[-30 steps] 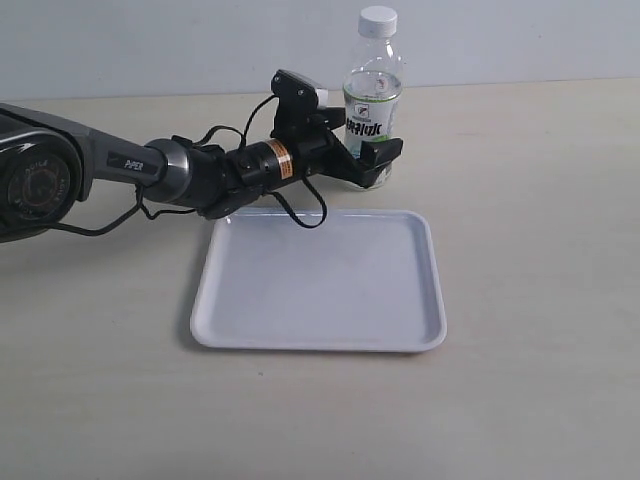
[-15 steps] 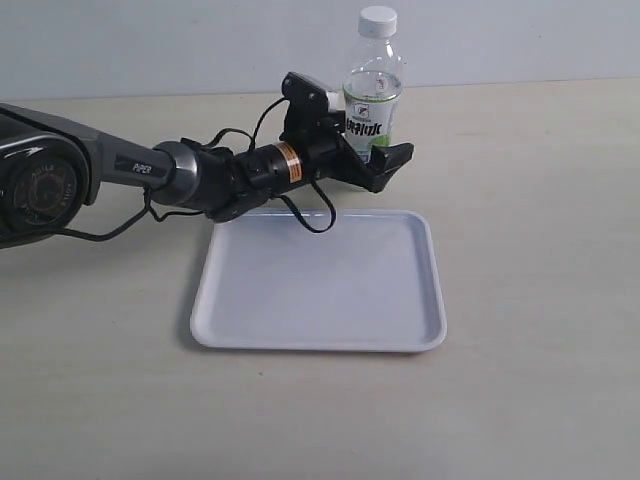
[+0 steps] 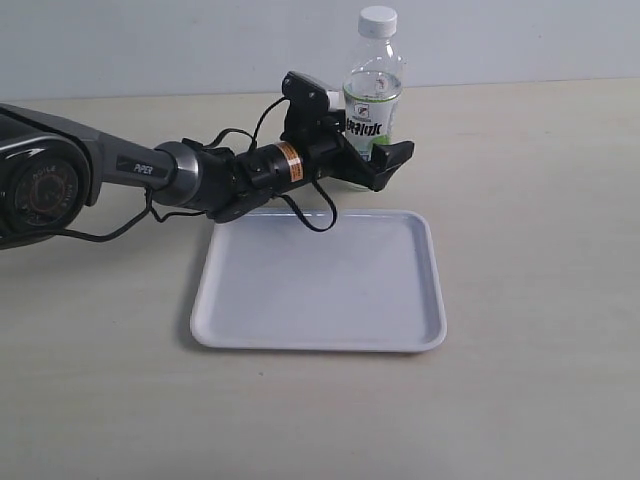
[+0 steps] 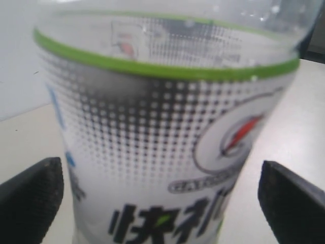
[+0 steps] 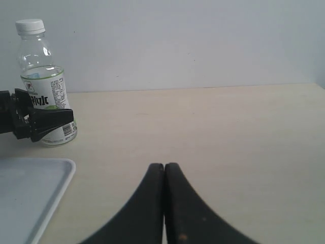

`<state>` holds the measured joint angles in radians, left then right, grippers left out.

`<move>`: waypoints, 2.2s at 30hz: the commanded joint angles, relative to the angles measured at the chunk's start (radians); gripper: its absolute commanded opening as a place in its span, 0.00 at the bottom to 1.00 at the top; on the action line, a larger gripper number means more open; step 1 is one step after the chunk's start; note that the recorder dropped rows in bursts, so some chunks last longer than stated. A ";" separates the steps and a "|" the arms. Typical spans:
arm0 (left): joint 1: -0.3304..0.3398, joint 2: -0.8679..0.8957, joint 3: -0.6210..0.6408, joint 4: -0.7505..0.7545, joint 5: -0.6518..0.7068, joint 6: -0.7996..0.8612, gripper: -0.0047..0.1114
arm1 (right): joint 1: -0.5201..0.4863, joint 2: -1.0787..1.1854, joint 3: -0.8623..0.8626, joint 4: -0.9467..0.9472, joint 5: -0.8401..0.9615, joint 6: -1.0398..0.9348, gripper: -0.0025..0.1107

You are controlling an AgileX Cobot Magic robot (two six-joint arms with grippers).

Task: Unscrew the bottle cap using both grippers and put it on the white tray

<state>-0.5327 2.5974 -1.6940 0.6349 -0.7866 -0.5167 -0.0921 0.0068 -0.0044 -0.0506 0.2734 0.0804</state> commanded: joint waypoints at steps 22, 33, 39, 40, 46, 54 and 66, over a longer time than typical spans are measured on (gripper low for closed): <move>-0.006 -0.003 -0.007 0.016 0.032 0.015 0.18 | -0.006 -0.007 0.004 0.000 -0.009 0.000 0.02; -0.006 -0.008 -0.007 0.089 0.038 0.017 0.04 | -0.006 -0.007 0.004 0.000 -0.009 0.000 0.02; -0.004 -0.023 0.016 0.139 0.043 0.017 0.04 | -0.006 -0.007 0.004 0.000 -0.009 0.000 0.02; -0.004 -0.031 0.027 0.139 0.043 0.017 0.04 | -0.006 -0.007 0.004 0.000 -0.009 0.000 0.02; 0.002 -0.091 0.104 0.141 0.043 0.041 0.04 | -0.006 -0.007 0.004 0.000 -0.009 0.000 0.02; 0.010 -0.127 0.149 0.167 -0.008 0.092 0.04 | -0.006 -0.007 0.004 0.000 -0.009 0.000 0.02; 0.057 -0.129 0.214 0.170 -0.209 0.172 0.04 | -0.006 -0.007 0.004 0.000 -0.009 0.000 0.02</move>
<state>-0.4927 2.4851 -1.4848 0.8227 -0.9166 -0.3512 -0.0921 0.0068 -0.0044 -0.0506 0.2734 0.0804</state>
